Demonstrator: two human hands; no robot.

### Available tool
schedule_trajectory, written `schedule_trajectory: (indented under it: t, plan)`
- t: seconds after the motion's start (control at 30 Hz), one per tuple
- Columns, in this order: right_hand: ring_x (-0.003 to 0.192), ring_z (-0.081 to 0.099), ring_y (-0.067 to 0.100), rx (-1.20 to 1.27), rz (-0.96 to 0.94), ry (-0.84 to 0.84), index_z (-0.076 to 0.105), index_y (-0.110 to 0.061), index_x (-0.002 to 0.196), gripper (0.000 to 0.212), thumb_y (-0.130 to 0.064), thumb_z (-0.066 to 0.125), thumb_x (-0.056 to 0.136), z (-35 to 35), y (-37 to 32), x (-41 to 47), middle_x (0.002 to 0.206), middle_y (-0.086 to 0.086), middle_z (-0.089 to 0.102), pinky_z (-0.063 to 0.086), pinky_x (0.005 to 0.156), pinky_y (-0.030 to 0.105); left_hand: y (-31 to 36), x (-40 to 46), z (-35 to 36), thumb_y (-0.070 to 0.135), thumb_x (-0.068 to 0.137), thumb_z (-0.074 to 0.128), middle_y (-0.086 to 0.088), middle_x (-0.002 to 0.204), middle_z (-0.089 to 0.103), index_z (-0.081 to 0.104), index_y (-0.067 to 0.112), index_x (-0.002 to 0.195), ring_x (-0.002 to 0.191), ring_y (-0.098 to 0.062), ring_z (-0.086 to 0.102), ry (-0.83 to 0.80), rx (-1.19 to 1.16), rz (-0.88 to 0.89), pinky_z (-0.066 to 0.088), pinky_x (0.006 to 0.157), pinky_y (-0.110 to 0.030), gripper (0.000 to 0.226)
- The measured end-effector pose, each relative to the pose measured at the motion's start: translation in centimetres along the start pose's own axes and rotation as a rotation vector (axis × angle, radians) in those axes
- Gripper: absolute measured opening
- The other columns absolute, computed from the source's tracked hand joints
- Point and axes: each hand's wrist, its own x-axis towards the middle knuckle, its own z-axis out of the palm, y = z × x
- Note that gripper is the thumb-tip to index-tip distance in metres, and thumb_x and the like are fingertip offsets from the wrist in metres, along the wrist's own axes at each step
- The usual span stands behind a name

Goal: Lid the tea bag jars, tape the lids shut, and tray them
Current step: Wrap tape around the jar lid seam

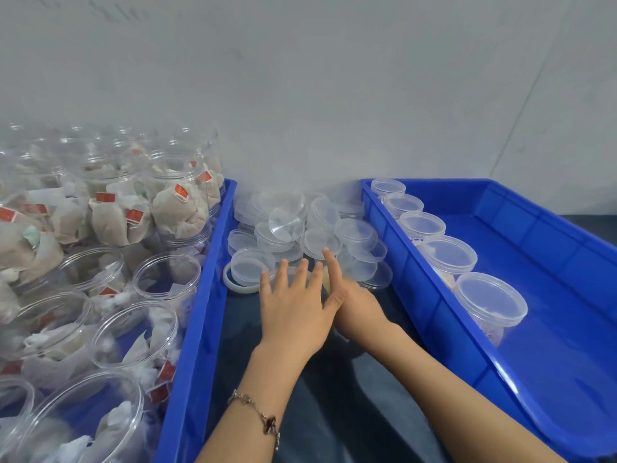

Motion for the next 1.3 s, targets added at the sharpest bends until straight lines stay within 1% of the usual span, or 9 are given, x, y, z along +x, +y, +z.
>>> schedule_trajectory:
  t: [0.2,0.3,0.47,0.6,0.7,0.8,1.0,1.13,1.3]
  plan:
    - [0.103,0.06,0.015,0.088,-0.037,-0.08,0.04,-0.042,0.129,0.051,-0.041,0.053,0.08,-3.1,1.1,-2.0,0.115,-0.007,0.065,0.05,0.081,0.032,-0.6,0.4,-0.3,0.068,0.086,0.011,0.003,0.159,0.005,0.008,0.03,0.149,0.145,-0.027,-0.006,-0.056,0.07,0.02,0.001,0.113,-0.052,0.074]
    - [0.105,0.052,0.0,0.131,-0.078,-0.055,0.039,-0.049,0.125,0.057,-0.051,0.047,0.069,-4.2,1.2,-3.2,0.119,-0.019,0.06,0.039,0.074,0.015,-0.4,0.4,-0.3,0.067,0.085,0.005,0.004,0.158,0.006,0.009,0.03,0.149,0.145,-0.027,-0.006,-0.034,0.049,0.016,0.001,0.113,-0.052,0.074]
    - [0.122,0.044,0.003,0.073,-0.111,-0.02,0.042,-0.039,0.134,0.05,-0.049,0.055,0.087,-4.0,2.2,-3.9,0.133,-0.015,0.052,0.035,0.096,0.019,-0.6,0.0,-0.2,0.066,0.085,0.004,0.006,0.157,0.015,0.019,0.03,0.147,0.145,-0.026,-0.003,0.011,0.007,0.028,0.001,0.113,-0.051,0.073]
    - [0.115,0.047,0.001,0.077,-0.035,0.022,0.046,-0.046,0.13,0.042,-0.047,0.053,0.088,-3.2,2.2,-2.9,0.127,-0.017,0.057,0.031,0.076,0.013,-0.4,-0.3,-0.5,0.074,0.084,0.018,0.014,0.153,0.018,0.031,0.037,0.139,0.143,-0.033,-0.006,-0.017,-0.06,0.01,-0.001,0.109,-0.061,0.067]
    - [0.118,0.049,0.006,0.128,0.032,0.003,0.047,-0.05,0.129,0.044,-0.045,0.053,0.085,-2.6,1.9,-1.6,0.131,-0.018,0.055,0.036,0.078,0.019,-1.1,-0.3,-0.8,0.073,0.085,0.03,0.02,0.15,0.016,0.028,0.044,0.136,0.139,-0.036,0.002,-0.062,-0.072,-0.02,0.021,0.102,-0.063,0.059]
    - [0.113,0.054,0.008,0.081,0.003,0.088,0.048,-0.049,0.128,0.048,-0.052,0.055,0.081,-2.3,1.5,-0.8,0.122,-0.012,0.063,0.036,0.075,0.019,-1.5,-0.4,-0.9,0.063,0.088,0.038,0.017,0.149,0.014,0.026,0.041,0.137,0.131,-0.032,0.014,-0.059,-0.058,-0.024,0.037,0.092,-0.048,0.055]
    - [0.078,0.057,0.01,0.087,-0.077,0.245,0.055,-0.039,0.126,0.046,-0.042,0.063,0.081,-1.9,0.7,-1.0,0.079,-0.004,0.064,0.041,0.064,0.022,-1.0,-0.8,-0.7,0.051,0.097,0.028,0.008,0.154,0.007,0.017,0.036,0.143,0.131,-0.04,0.011,-0.029,0.015,-0.058,0.037,0.091,-0.05,0.05]
    - [0.076,0.057,0.013,0.156,-0.064,0.312,0.059,-0.036,0.123,0.041,-0.031,0.063,0.083,-1.1,-0.2,-0.9,0.077,-0.003,0.063,0.049,0.066,0.031,-0.3,-1.0,-0.6,0.045,0.097,0.032,0.007,0.154,0.01,0.019,0.034,0.143,0.131,-0.042,0.011,0.011,0.015,-0.157,0.038,0.091,-0.05,0.05]
    - [0.065,0.051,0.012,0.076,-0.099,0.352,0.062,-0.031,0.119,0.035,-0.027,0.062,0.085,-0.9,-0.6,-0.4,0.067,-0.007,0.057,0.038,0.059,0.025,0.1,-1.3,-0.8,0.052,0.089,0.042,0.014,0.15,0.026,0.037,0.04,0.136,0.124,-0.034,0.02,0.117,-0.084,-0.292,0.036,0.086,-0.046,0.049]
